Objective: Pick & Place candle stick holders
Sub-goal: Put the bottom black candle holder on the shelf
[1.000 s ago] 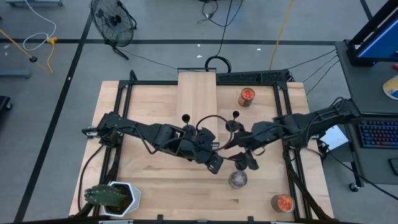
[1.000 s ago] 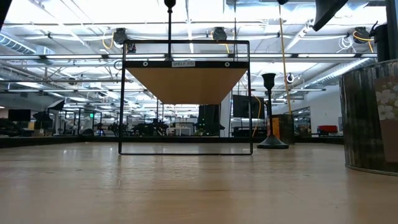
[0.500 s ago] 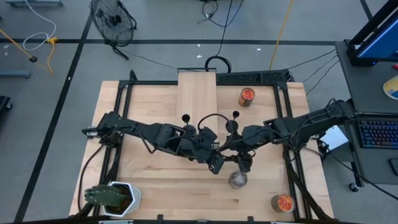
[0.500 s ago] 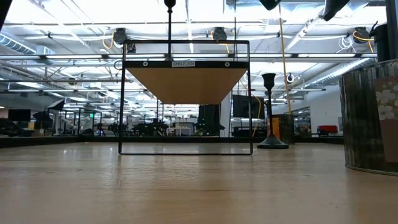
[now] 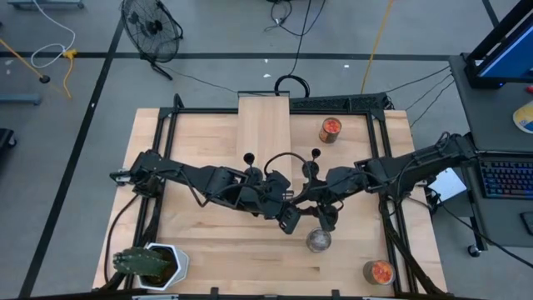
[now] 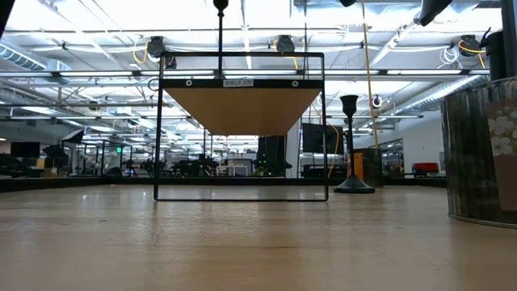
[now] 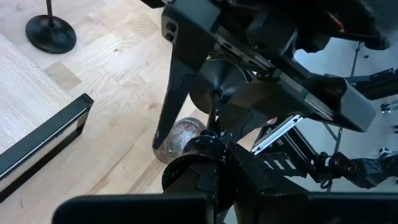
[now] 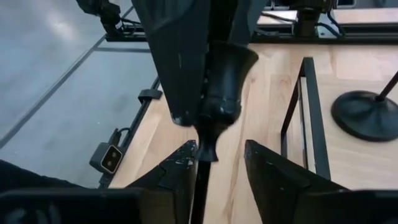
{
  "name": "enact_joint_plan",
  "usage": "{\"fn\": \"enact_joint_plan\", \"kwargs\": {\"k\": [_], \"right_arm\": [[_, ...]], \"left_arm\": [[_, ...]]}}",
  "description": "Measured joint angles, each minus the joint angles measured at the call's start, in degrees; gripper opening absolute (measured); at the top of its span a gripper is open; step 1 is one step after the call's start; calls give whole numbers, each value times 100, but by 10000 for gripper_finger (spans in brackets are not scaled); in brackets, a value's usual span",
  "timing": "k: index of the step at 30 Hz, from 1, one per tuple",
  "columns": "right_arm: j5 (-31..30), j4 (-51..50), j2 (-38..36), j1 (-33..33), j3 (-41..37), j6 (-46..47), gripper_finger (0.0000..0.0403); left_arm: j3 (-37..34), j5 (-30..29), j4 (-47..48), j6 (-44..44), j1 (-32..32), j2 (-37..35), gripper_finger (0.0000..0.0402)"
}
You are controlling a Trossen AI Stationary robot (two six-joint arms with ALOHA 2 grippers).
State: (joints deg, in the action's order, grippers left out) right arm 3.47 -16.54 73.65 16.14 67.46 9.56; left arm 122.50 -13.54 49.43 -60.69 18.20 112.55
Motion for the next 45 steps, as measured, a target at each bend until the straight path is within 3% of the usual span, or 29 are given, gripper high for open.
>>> {"fn": "enact_joint_plan", "kwargs": {"k": [19, 31, 37, 45], "right_arm": [[305, 86, 4, 0, -13, -2, 27], [281, 108, 2, 0, -13, -17, 27], [263, 130, 2, 0, -13, -49, 26], [259, 129, 2, -2, -13, -39, 26]], "left_arm": [[0, 105, -33, -129, 35, 129, 17], [0, 125, -42, -129, 35, 129, 19], [0, 94, -68, -219, 39, 131, 61], [0, 61, -90, -247, 42, 133, 71]]}}
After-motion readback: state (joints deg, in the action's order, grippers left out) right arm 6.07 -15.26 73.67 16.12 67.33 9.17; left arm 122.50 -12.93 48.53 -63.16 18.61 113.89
